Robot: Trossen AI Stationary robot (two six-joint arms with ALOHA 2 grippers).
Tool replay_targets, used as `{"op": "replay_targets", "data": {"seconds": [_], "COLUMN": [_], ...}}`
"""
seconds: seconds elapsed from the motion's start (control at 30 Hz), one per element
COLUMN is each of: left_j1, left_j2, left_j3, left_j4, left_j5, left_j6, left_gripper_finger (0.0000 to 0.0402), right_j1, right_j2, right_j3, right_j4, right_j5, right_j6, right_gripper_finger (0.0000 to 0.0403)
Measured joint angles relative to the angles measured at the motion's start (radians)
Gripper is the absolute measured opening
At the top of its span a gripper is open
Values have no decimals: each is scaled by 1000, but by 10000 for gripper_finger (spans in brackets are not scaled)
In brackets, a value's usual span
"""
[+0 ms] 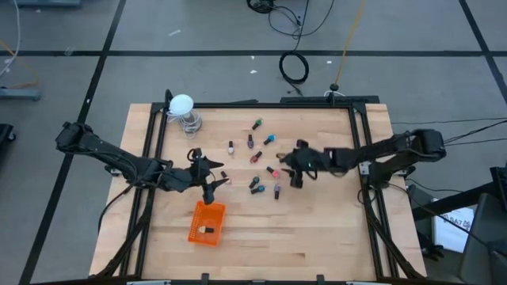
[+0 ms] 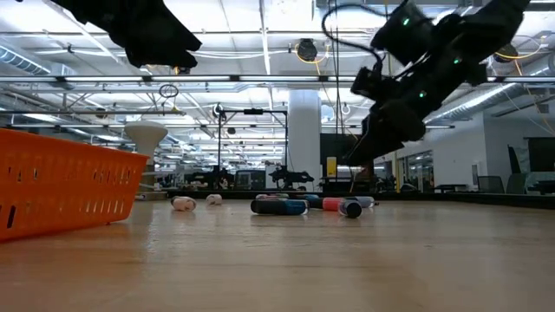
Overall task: Pick & Place Nail Polish
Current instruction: Put the middle blue nail color bottle into the orange bin
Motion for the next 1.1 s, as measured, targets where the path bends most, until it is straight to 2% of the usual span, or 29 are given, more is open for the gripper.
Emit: {"op": "replay_targets", "data": {"seconds": [0.13,0.3,0.53,0.77,0.93,1.1], "left_j1": [0,0,0,10,13,13], "left_j2": [0,0,0,0,0,0], "left_j3": [0,0,0,0,0,0], "left_j4": [0,1,7,8,5,5], "left_j5": [0,0,-1,-1,-1,-1], "left_j6": [-1,-1,10,11,11,11], "left_gripper_finger": [255,255,255,255,255,255], "right_j1": [-120,-192,-198,-198,-199,-199], "right_j2": [30,95,163,259,298,289], "right_j3": [0,-1,50,149,167,167], "right_j4": [-4,17,6,-124,-149,-192], "right_j5": [-135,-216,-219,-218,-216,-207], "right_j6": [-69,-127,-193,-240,-246,-241], "right_gripper_finger": [200,198,196,196,195,168]}}
